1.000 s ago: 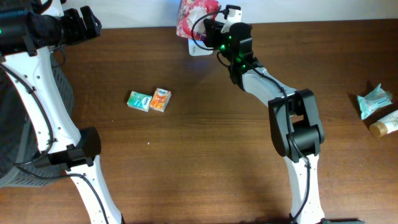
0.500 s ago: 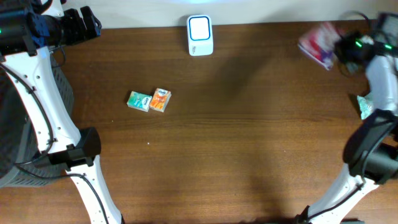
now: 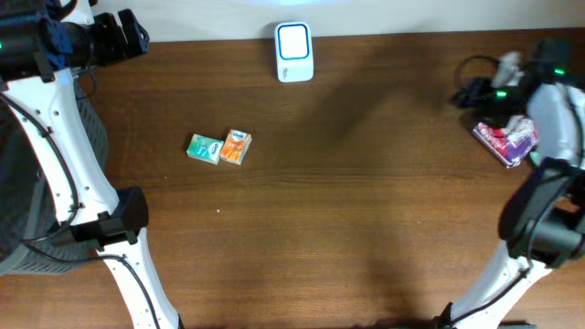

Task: Scan the item barcode
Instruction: 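Reach the right gripper left and grasp the orange tissue pack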

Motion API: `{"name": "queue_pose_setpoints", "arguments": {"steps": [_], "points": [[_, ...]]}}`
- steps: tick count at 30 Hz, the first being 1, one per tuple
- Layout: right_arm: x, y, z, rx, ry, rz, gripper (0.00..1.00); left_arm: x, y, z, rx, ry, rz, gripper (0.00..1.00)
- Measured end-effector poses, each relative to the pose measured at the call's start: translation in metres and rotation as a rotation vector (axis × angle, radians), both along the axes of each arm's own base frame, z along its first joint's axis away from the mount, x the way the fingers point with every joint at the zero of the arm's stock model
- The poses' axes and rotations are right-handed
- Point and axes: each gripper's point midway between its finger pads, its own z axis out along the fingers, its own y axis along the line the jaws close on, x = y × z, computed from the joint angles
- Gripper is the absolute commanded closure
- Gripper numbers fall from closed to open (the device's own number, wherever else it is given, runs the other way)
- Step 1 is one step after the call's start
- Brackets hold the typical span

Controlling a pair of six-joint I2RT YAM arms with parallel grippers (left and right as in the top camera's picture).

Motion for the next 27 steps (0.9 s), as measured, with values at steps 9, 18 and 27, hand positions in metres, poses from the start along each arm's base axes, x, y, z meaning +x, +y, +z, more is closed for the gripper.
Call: {"name": "queue_pose_setpoints", "arguments": {"steps": [9, 18, 27], "points": [[0.003, 0.317, 0.015, -0.038, -0.182, 0.575, 0.01, 0.0, 0.0, 0.0, 0.0, 0.001, 0.0, 0.01], [-0.029, 0.452, -0.069, 0.172, 0.027, 0.327, 0.34, 0.0, 0.0, 0.0, 0.0, 0.0, 0.0, 0.01], [-0.039, 0.478, -0.084, 0.245, 0.108, 0.176, 0.55, 0.0, 0.0, 0.0, 0.0, 0.0, 0.0, 0.01]]}}
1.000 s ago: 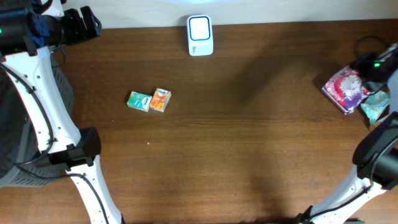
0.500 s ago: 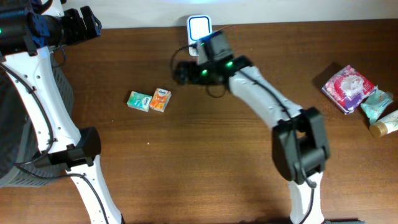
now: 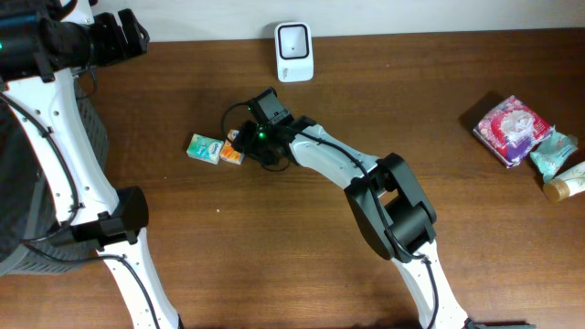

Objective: Scan the item barcode

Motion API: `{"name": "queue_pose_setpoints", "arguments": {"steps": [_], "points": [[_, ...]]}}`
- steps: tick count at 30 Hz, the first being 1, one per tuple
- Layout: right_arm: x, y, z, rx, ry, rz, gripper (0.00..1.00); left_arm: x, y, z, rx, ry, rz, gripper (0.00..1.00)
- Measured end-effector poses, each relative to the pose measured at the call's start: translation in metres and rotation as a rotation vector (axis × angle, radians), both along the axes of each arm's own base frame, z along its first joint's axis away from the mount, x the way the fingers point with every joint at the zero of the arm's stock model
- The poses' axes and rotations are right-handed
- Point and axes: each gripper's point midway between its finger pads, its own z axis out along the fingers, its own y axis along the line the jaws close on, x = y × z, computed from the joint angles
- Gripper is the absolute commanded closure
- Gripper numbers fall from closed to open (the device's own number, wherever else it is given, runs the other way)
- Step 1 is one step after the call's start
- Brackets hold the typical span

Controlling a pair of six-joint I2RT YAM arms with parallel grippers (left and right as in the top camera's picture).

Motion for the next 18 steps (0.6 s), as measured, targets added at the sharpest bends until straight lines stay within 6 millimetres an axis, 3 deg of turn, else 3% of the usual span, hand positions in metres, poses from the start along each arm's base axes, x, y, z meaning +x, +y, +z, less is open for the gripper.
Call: {"name": "queue_pose_setpoints", "arguments": {"steps": [6, 9, 10, 16, 18], "points": [[-0.001, 0.007, -0.002, 0.009, -0.008, -0.003, 0.6, 0.0, 0.0, 0.0, 0.0, 0.0, 0.0, 0.01], [-0.001, 0.007, -0.004, 0.0, -0.011, -0.002, 0.91, 0.0, 0.0, 0.0, 0.0, 0.0, 0.0, 0.01], [-0.001, 0.007, -0.007, -0.005, -0.01, -0.001, 0.96, 0.0, 0.0, 0.0, 0.0, 0.0, 0.0, 0.01], [-0.01, 0.013, -0.003, 0.067, -0.01, 0.158, 0.96, 0.0, 0.0, 0.0, 0.0, 0.0, 0.0, 0.01], [-0.007, 0.0, 0.007, 0.157, -0.015, 0.27, 0.96, 0.0, 0.0, 0.0, 0.0, 0.0, 0.0, 0.01]]}}
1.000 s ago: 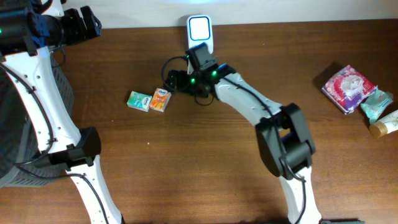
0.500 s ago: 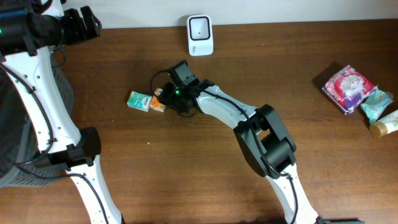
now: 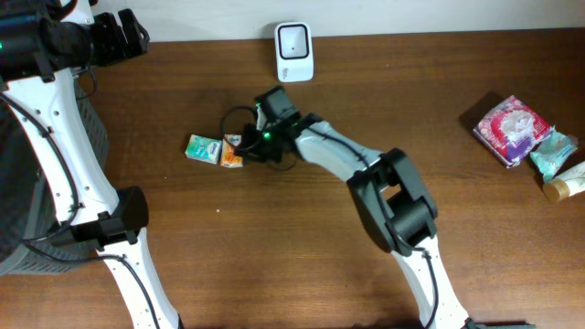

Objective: Scan the item barcode

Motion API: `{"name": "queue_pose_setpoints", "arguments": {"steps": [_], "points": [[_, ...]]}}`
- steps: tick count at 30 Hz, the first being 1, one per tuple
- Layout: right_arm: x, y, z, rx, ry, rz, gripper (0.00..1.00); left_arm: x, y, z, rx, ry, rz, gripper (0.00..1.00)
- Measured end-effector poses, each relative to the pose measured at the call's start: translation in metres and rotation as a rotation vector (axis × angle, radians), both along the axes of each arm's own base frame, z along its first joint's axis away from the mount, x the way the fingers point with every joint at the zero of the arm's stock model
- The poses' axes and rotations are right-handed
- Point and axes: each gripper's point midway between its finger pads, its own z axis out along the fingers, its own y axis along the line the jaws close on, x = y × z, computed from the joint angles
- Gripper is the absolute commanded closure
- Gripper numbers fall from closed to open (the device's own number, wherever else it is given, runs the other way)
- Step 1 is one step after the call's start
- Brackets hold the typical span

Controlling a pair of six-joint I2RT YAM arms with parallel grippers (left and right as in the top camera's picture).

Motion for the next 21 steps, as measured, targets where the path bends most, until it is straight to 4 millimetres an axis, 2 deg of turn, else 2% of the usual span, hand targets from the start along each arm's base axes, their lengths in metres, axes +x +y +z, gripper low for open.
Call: {"name": "queue_pose_setpoints", "arguments": {"steps": [2, 6, 8, 12, 15, 16, 18, 20, 21], "points": [[0.012, -0.025, 0.018, 0.12, -0.021, 0.086, 0.96, 0.0, 0.0, 0.0, 0.0, 0.0, 0.0, 0.01], [0.02, -0.079, 0.082, 0.465, -0.137, 0.285, 0.96, 0.0, 0.0, 0.0, 0.0, 0.0, 0.0, 0.01], [0.023, -0.113, 0.108, 0.616, -0.197, 0.335, 0.96, 0.0, 0.0, 0.0, 0.0, 0.0, 0.0, 0.01], [0.038, -0.157, 0.12, 0.677, -0.251, 0.299, 0.96, 0.0, 0.0, 0.0, 0.0, 0.0, 0.0, 0.01], [0.043, -0.177, 0.119, 0.678, -0.233, 0.253, 0.96, 0.0, 0.0, 0.0, 0.0, 0.0, 0.0, 0.01], [0.041, -0.18, 0.118, 0.682, -0.192, 0.232, 0.96, 0.0, 0.0, 0.0, 0.0, 0.0, 0.0, 0.01], [0.023, -0.183, 0.118, 0.685, -0.07, 0.191, 0.96, 0.0, 0.0, 0.0, 0.0, -0.001, 0.0, 0.01], [-0.005, -0.185, 0.142, 0.683, -0.058, 0.199, 0.96, 0.0, 0.0, -0.001, 0.0, 0.003, 0.0, 0.01], [-0.016, -0.186, 0.163, 0.682, -0.107, 0.221, 0.96, 0.0, 0.0, 0.0, 0.0, 0.001, 0.0, 0.01]]}}
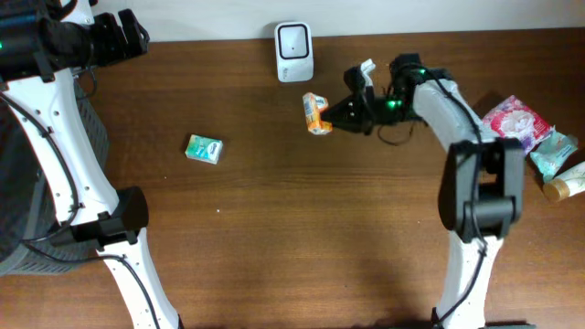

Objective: Scan the item barcode

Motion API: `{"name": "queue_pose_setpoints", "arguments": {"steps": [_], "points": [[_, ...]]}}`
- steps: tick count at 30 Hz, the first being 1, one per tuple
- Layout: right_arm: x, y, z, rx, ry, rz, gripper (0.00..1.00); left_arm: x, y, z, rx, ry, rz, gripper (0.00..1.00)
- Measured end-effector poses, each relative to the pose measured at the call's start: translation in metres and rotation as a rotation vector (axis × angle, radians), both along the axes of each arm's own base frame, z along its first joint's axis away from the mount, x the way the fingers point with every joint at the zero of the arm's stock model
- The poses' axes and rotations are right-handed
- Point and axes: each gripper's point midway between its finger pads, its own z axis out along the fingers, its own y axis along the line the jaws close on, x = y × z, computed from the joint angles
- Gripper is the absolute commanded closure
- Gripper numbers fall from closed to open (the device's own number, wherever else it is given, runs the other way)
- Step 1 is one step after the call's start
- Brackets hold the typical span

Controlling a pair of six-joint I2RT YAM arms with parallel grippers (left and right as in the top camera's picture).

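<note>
The white barcode scanner (293, 52) stands at the table's far edge, its dark window facing the camera. A small orange box (315, 112) hangs just right of and below it, with my right gripper (331, 113) shut on it from the right. A green box (204, 148) lies on the table to the left. My left gripper (128, 37) sits at the far left top corner, away from everything; its jaw state does not show.
A pink packet (512, 126), a teal packet (554, 153) and a tube (567, 181) lie at the right edge. A dark mesh bin (37, 164) stands beside the table on the left.
My right gripper was at the orange box beside the green box on the table. Now it holds the orange box lifted and to the right, close to the scanner. The green box stays put.
At first the right arm was at the far right over the pink packet, and both small boxes lay side by side. Then the right gripper was at the orange box, and still there a moment later. Now it holds that box near the scanner.
</note>
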Motion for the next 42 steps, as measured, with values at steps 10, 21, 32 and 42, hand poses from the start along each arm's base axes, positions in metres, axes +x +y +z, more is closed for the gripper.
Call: {"name": "queue_pose_setpoints", "arguments": {"steps": [10, 21, 32, 42], "points": [[-0.033, 0.016, 0.051, 0.057, -0.457, 0.065, 0.96, 0.0, 0.0, 0.0, 0.0, 0.0, 0.0, 0.01], [-0.038, 0.032, 0.051, 0.071, -0.504, 0.104, 0.96, 0.0, 0.0, 0.0, 0.0, 0.0, 0.0, 0.01], [-0.038, 0.032, 0.051, 0.071, -0.503, 0.104, 0.96, 0.0, 0.0, 0.0, 0.0, 0.0, 0.0, 0.01], [-0.038, 0.032, 0.05, 0.067, -0.498, 0.105, 0.96, 0.0, 0.0, 0.0, 0.0, 0.0, 0.0, 0.01]]}}
